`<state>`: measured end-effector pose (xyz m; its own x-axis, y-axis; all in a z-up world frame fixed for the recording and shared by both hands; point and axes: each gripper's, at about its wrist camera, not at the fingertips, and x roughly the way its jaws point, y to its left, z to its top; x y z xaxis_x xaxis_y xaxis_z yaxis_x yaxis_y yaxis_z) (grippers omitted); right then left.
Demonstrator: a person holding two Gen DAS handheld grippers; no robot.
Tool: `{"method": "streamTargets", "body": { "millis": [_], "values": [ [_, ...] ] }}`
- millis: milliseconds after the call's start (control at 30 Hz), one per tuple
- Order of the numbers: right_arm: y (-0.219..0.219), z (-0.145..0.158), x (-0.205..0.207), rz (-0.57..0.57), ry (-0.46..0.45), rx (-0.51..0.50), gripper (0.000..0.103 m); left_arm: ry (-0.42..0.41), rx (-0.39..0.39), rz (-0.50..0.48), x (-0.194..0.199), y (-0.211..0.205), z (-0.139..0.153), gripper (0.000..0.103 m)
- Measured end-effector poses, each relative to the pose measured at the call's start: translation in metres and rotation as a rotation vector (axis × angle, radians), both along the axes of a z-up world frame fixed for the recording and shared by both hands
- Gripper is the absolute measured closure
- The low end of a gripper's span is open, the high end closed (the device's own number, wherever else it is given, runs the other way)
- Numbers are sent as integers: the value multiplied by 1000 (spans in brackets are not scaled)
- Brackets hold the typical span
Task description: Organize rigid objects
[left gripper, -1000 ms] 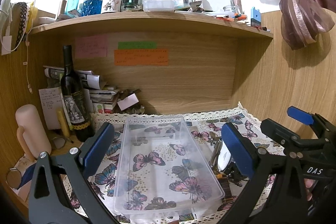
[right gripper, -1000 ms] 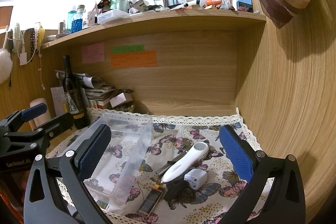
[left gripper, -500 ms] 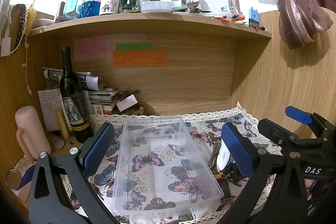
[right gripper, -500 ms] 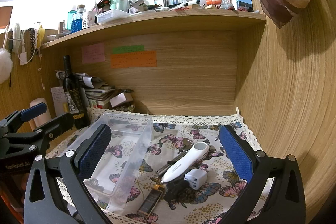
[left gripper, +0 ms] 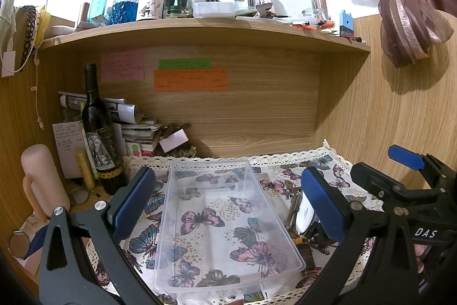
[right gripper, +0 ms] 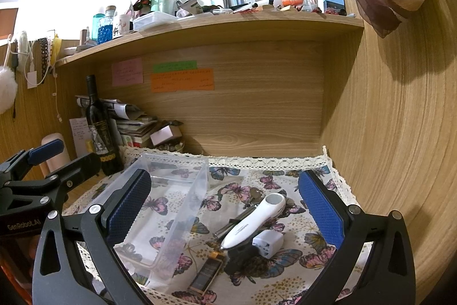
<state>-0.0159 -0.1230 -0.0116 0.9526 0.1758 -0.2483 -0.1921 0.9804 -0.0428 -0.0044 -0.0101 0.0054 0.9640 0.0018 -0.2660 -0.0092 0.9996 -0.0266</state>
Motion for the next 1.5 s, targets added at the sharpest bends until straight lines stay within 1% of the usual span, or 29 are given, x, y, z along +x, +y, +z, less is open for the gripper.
{"method": "streamTargets", "body": {
  "millis": [267,467,500,533,567,633,733,800,900,933,967,1000,1100,1133,1200,1267,1367,1433,1500],
  "values": [
    [0,0,0,-1,2,-1,0,4,-11,-4,2,6,0,0],
    [2,-2,5,-6,0,-7,0,52,-39,-32,13,18,-6,1],
    [2,-3,6,-4,4,-9,0,58,-41,-31,14,19,-8,3],
    [1,-3,9,-3,9,-9,0,68,-42,-28,16,22,-9,14],
    [1,-3,11,-3,14,-8,1,86,-37,-22,19,25,-11,21],
    [-2,-5,16,-5,29,-10,9,115,-29,-6,26,32,-14,24],
    [-6,-10,25,-7,72,-9,20,141,1,61,35,46,-19,29],
    [-10,-14,31,-14,101,-9,26,182,5,68,44,57,-22,35],
    [-18,-21,42,-36,149,-11,34,283,-10,33,61,72,-31,48],
    [-21,-24,46,-44,168,-9,36,320,-11,20,66,75,-34,56],
    [-24,-27,49,-50,183,-7,37,360,-14,10,72,79,-39,60],
    [-26,-29,51,-56,196,-3,39,398,-22,-1,77,83,-44,61],
    [-36,-38,58,-79,246,0,44,477,-36,-26,86,89,-55,65],
    [-38,-41,60,-85,266,-2,46,500,-37,-34,89,90,-59,69],
    [-44,-47,65,-98,306,-1,49,556,-49,-58,95,93,-66,73],
    [-49,-51,69,-113,342,0,50,611,-72,-84,101,95,-73,84],
    [-56,-58,74,-133,382,0,51,680,-93,-102,109,98,-80,91],
    [-58,-63,78,-136,411,0,51,724,-104,-114,112,99,-84,93],
    [-59,-69,81,-135,440,-2,51,744,-100,-119,115,99,-85,92]
  ]
}}
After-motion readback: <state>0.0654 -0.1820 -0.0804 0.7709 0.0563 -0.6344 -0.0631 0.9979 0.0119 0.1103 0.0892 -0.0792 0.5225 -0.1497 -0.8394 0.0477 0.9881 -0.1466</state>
